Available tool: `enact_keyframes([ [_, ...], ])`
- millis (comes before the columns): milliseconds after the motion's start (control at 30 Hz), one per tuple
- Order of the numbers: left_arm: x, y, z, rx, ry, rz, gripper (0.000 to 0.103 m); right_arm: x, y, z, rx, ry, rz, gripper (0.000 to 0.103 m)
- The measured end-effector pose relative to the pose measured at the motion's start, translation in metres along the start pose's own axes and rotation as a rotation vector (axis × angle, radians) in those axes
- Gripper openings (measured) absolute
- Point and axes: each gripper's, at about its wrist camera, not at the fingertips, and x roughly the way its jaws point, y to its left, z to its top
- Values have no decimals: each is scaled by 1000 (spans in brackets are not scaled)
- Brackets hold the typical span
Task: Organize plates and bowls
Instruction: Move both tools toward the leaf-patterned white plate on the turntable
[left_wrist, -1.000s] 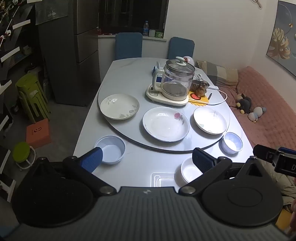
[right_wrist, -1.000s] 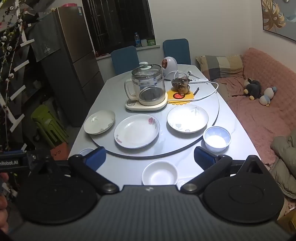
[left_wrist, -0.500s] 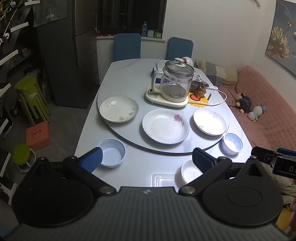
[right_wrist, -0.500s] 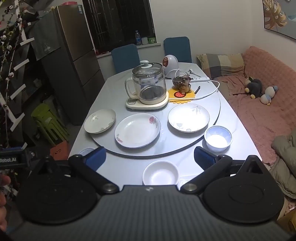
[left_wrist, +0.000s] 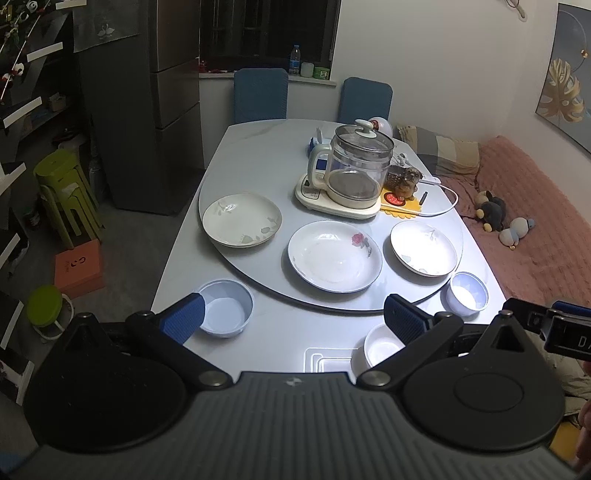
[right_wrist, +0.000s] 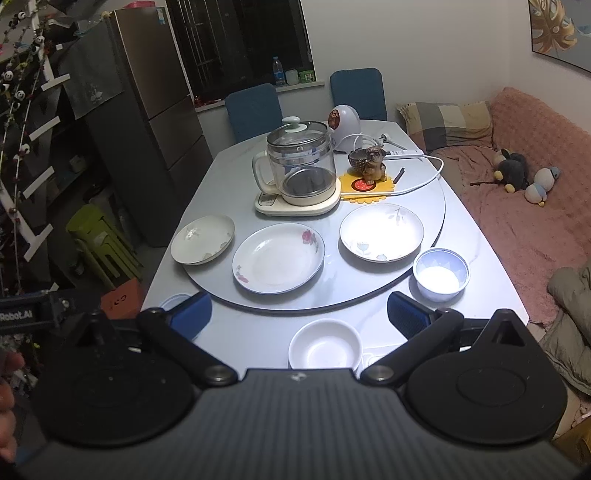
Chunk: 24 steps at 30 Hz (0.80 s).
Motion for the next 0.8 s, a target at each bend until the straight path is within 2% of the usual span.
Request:
enact_keyframes([
  [433,3,-6,3,14,-6,1,103,2,-2,2,7,-18,-17,103],
  [800,6,-8,4,16,-6,-7,103,3,-3,4,4,-24,16,103],
])
